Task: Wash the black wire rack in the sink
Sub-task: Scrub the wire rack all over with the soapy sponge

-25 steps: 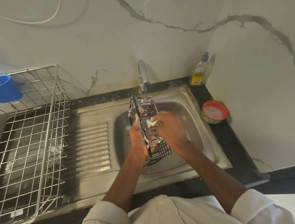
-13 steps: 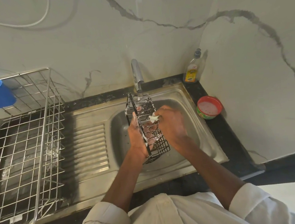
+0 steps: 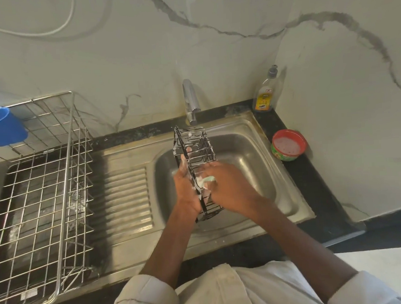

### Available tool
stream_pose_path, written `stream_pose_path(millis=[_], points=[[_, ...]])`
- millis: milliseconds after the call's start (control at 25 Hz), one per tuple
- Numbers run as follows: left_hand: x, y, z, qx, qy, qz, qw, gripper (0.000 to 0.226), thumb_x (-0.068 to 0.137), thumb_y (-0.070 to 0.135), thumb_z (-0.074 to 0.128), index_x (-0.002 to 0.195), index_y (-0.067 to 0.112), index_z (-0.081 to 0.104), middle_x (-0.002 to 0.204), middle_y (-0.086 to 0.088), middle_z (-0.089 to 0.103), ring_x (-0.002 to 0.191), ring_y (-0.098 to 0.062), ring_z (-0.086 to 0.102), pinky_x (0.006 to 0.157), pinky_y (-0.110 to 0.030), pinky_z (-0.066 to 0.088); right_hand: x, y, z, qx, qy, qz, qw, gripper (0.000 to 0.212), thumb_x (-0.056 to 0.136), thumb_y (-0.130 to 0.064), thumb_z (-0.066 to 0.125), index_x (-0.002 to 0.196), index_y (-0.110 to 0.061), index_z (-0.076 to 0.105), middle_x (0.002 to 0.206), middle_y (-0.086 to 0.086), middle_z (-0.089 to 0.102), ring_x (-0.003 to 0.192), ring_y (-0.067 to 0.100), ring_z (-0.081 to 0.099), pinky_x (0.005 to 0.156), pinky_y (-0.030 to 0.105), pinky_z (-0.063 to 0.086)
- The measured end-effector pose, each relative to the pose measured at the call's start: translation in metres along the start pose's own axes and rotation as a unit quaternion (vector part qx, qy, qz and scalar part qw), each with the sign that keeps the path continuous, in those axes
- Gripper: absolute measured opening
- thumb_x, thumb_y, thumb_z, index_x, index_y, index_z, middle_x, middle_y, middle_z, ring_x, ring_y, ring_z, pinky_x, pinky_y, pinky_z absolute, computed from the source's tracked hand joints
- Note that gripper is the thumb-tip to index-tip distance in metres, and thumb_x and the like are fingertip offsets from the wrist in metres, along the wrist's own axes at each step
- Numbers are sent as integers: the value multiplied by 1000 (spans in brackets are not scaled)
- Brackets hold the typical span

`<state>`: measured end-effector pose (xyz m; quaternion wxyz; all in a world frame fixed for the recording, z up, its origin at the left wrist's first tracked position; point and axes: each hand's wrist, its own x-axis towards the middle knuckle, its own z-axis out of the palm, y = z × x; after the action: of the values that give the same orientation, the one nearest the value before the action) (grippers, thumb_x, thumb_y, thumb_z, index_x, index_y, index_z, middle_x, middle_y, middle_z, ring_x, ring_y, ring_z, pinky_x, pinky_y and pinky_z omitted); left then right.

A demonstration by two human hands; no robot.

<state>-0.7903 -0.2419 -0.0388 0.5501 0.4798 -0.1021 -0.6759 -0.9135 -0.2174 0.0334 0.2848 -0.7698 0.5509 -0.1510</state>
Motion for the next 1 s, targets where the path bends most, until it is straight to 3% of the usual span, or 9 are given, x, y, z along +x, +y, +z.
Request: stream_pose_path(millis=[120,200,360,480,640,680,800,880,1000], points=[[4,-5,-3,1,-8,-1,1000,76,100,63,53,145,3,61,137,-31,64,117,-44,67,93,-53,59,2,10,-11,76,-52,37,995,21,87,-13,76,105,-22,80,111,-3,75,99,12,69,88,30,56],[1,-5,-1,6,-11,-11,1000,74,97,65,58,143,8,63,136,-25,67,111,-39,70,86,-51,60,20,9,-5,86,43,59,994,21,88,-10,73,106,-20,79,111,-3,73,98,11,67,83,23,49],[-12,-1,9,19,-16,-7,1000,52,109,53,46,116,10,74,96,-12,78,80,-26,76,64,-33,61,49,-4,2,59,180,94,977,21,94,-6,68,111,-16,77,109,2,68,89,13,65,78,25,54],[-12,3,8,4,-8,-10,1000,48,109,48,45,102,12,76,80,-8,76,63,-18,72,52,-26,56,26,-15,8,75,154,54,984,26,94,-4,67,112,-19,78,109,-1,71,88,13,68,79,28,59],[-2,13,-5,-32,9,0,999,49,109,47,45,110,13,80,95,-17,77,75,-31,75,67,-37,60,-8,-9,-2,90,-24,29,995,25,80,-9,82,102,-22,82,105,0,78,89,12,72,86,35,60],[-4,15,-4,-24,1,-8,1000,53,109,48,43,102,13,82,90,-15,77,74,-30,73,69,-37,58,-6,-8,-7,110,-46,30,992,26,79,-9,83,101,-22,82,102,0,78,86,11,72,83,33,61],[-4,13,-3,17,1,-14,1000,56,111,38,36,84,19,82,76,-7,75,72,-23,69,64,-34,54,28,-15,-10,109,45,16,993,24,86,-9,76,106,-21,81,104,-3,76,81,5,67,72,16,53],[-8,12,0,31,-7,-17,999,59,111,36,35,83,19,84,84,-8,75,77,-23,69,70,-35,54,50,-19,-4,83,130,16,988,24,90,-6,70,109,-19,79,105,-4,72,84,6,65,77,21,55],[-9,14,0,16,2,-27,999,43,110,37,38,100,16,74,84,-8,75,76,-22,72,65,-33,55,43,-18,6,52,143,-25,988,28,92,1,64,105,-18,80,107,-6,72,86,4,64,80,25,57]])
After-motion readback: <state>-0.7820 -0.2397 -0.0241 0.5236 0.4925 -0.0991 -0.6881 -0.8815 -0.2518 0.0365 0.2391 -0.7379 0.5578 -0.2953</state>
